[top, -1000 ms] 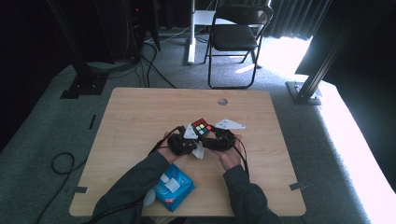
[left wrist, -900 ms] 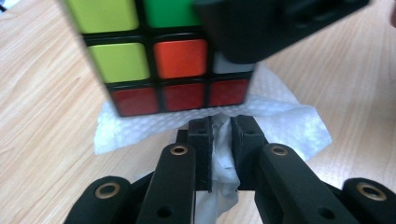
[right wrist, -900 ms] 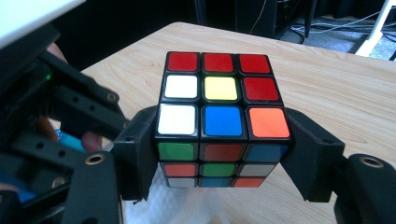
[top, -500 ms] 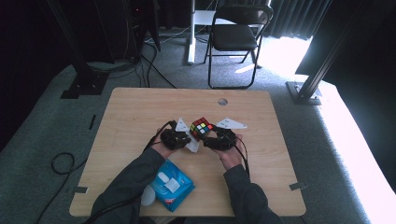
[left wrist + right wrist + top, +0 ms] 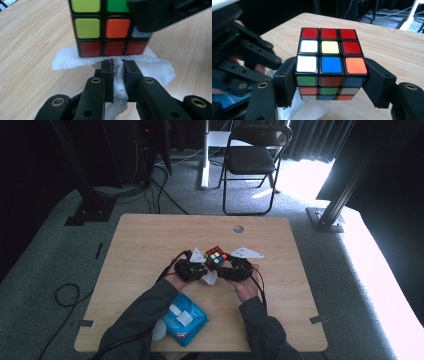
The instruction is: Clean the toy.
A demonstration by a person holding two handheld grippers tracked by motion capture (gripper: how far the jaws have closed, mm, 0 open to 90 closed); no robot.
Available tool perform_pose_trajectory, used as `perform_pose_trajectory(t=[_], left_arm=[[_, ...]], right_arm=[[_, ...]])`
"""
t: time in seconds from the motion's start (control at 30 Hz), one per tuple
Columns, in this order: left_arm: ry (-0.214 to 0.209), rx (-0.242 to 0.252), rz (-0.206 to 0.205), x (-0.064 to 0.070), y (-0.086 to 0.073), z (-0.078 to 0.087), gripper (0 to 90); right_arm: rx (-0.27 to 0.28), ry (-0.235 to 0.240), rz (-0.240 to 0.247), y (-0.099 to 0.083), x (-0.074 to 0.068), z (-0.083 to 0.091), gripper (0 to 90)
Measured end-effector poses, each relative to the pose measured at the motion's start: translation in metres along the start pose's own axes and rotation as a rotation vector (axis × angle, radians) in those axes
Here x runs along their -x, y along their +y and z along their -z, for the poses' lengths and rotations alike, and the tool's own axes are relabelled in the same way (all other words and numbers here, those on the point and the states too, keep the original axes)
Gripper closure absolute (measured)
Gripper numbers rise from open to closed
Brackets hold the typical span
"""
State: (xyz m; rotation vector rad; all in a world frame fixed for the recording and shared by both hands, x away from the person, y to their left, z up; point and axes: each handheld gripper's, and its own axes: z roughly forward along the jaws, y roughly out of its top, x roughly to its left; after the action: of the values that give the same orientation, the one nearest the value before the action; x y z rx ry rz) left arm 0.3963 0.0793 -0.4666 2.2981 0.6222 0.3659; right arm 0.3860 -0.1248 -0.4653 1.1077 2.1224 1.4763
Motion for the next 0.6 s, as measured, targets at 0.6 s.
perform_pose_trajectory(t=[0.6], left_arm=[[0.055,0.021,0.063,-0.023,-0.010,0.018,81.7]], right_arm=[[-0.041,-0.098,0.028,-0.008,0.009,-0.004,34.2]])
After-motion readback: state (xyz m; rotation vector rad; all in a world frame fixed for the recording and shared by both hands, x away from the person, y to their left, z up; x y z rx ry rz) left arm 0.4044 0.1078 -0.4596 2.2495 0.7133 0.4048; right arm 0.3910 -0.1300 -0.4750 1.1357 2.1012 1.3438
